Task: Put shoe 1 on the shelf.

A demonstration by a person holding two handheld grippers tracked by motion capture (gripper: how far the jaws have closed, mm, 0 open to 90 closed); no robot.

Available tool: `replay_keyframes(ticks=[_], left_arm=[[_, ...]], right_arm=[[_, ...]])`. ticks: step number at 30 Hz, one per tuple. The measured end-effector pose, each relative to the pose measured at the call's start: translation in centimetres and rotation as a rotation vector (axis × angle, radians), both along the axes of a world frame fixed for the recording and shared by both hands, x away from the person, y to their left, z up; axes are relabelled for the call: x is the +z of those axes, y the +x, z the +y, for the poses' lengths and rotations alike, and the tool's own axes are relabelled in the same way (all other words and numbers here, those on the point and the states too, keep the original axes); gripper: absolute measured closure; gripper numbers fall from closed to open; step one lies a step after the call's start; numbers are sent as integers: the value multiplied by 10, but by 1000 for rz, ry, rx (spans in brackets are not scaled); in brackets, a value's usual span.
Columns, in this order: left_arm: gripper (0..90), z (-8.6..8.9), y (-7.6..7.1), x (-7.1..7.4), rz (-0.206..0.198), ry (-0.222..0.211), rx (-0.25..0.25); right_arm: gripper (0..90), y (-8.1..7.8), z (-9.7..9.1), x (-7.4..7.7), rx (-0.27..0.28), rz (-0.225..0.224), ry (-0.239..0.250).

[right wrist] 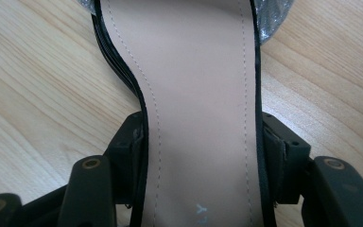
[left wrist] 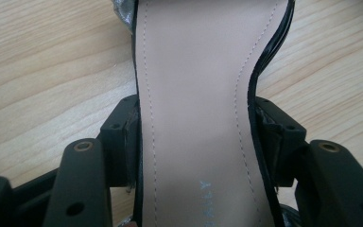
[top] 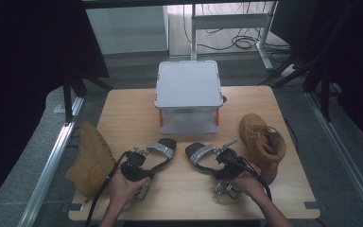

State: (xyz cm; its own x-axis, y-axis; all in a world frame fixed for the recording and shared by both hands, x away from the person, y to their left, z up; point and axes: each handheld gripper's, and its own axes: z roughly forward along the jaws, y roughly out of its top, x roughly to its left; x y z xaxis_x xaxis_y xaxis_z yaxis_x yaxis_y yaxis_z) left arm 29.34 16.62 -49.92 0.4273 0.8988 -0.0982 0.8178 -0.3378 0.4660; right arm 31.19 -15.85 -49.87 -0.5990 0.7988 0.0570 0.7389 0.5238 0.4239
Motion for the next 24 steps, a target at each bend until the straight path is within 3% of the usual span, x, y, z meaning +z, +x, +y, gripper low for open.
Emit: replay_keyframes(ticks=[18, 24], left_arm=[[410, 0, 5, 12, -23, -71, -9], [410, 0, 9, 20, -43, -97, -11]], right_arm=[[425, 5, -11, 10, -64, -22, 113], [426, 7, -12, 13, -73, -22, 131]])
